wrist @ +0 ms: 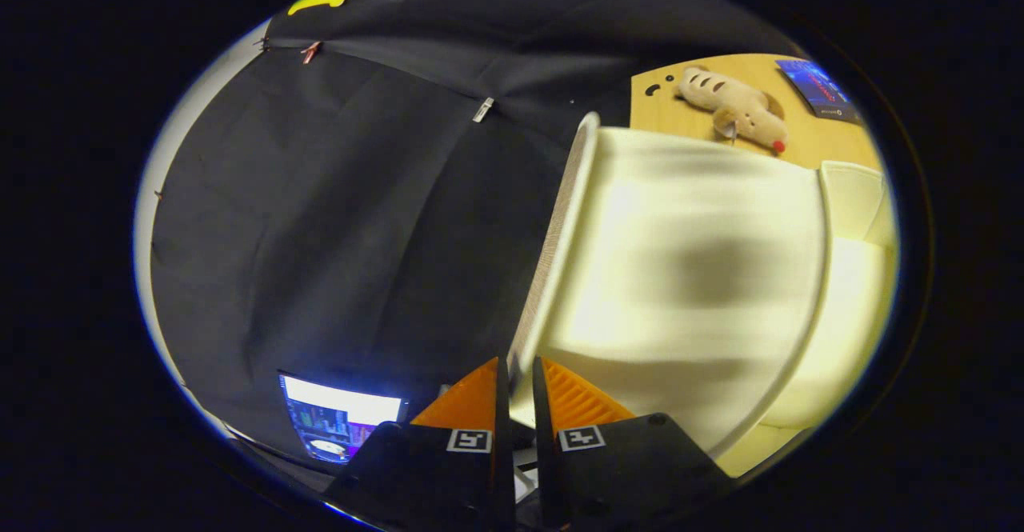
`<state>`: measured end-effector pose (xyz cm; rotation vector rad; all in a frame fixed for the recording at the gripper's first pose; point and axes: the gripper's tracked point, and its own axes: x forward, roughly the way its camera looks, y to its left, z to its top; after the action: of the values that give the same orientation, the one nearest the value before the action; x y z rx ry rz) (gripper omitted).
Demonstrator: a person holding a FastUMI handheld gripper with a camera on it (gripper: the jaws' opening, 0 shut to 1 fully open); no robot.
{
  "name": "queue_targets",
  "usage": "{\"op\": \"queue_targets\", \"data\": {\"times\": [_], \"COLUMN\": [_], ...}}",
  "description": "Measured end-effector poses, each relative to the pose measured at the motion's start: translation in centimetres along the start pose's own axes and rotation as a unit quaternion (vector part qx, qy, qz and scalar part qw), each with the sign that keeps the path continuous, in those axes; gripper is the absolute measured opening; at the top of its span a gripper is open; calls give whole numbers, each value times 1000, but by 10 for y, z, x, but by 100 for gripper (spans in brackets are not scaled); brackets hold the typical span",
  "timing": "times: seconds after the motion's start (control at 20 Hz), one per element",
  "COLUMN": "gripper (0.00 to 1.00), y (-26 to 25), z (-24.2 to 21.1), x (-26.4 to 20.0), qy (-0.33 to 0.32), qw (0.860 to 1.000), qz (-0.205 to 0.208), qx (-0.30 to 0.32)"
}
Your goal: Open the storage box then place both shoes into the box .Put the left shoe in first, then the right shoe, with the right side of both shoes facing outward in a uniform manner.
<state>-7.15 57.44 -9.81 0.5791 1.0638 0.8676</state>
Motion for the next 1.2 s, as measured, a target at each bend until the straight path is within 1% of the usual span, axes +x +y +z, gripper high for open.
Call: {"op": "queue_targets", "data": {"times": [0.1,0.25,0.3,0.35,0.4,0.5,0.55,0.7,0.8,0.9,1.0,1.2], "gripper": [40,80,86,97,98,98,98,98,98,98,99,98], "y": [-6,-29,-41,-52,-61,-83,-98,-144,-172,-203,-233,-297], "z": [-5,6,11,16,18,27,32,42,38,34,30,13], "x": [-11,-43,-57,-73,-94,-135,-158,-226,-263,-289,-311,-337], "qy": [2,-32,-51,-68,-85,-119,-137,-193,-207,-204,-198,-177], "qw": [1000,996,993,989,984,972,963,925,908,899,893,895], "qz": [-11,-46,-68,-87,-108,-147,-173,-263,-300,-325,-343,-360], "qx": [-23,-70,-87,-102,-116,-141,-157,-197,-206,-212,-213,-196]}}
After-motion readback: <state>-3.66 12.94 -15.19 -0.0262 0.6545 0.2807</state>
